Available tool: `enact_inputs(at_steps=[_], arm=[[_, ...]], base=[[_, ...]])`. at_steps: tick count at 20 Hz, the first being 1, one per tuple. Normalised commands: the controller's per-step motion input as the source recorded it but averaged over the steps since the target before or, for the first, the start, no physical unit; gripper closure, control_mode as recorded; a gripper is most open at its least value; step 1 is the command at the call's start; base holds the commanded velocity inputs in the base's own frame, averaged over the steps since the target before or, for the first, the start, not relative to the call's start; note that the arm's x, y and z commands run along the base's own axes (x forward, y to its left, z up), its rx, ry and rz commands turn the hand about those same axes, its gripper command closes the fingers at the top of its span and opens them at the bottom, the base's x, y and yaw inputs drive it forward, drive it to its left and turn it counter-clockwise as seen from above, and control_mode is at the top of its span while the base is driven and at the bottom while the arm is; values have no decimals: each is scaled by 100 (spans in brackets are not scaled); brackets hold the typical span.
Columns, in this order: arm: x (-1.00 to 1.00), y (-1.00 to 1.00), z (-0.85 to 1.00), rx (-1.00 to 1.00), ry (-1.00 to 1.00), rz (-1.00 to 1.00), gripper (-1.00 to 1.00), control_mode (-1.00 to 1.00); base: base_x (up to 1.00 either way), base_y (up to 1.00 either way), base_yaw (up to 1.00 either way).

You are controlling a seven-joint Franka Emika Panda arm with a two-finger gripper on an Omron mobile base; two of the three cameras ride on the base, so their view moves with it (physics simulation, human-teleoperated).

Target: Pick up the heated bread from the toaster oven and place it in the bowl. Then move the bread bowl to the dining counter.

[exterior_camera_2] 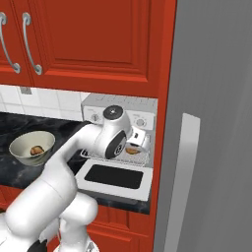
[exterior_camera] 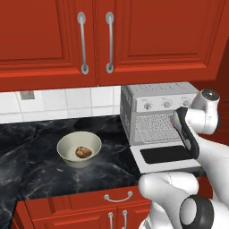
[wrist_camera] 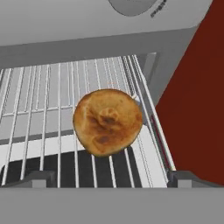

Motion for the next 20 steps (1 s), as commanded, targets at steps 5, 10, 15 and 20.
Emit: enact_inputs(at_steps=[5, 10, 15, 20], arm=[[28, 0, -29, 0, 4, -5, -100, -100], [23, 0, -34, 0, 1, -4, -100, -100], [6, -1, -40, 0, 0, -1, -100, -100], [14, 0, -19, 0, -1, 0, -100, -100]], base=[[0, 0, 0], [0, 0, 0], [0, 0, 0], [0, 0, 0]])
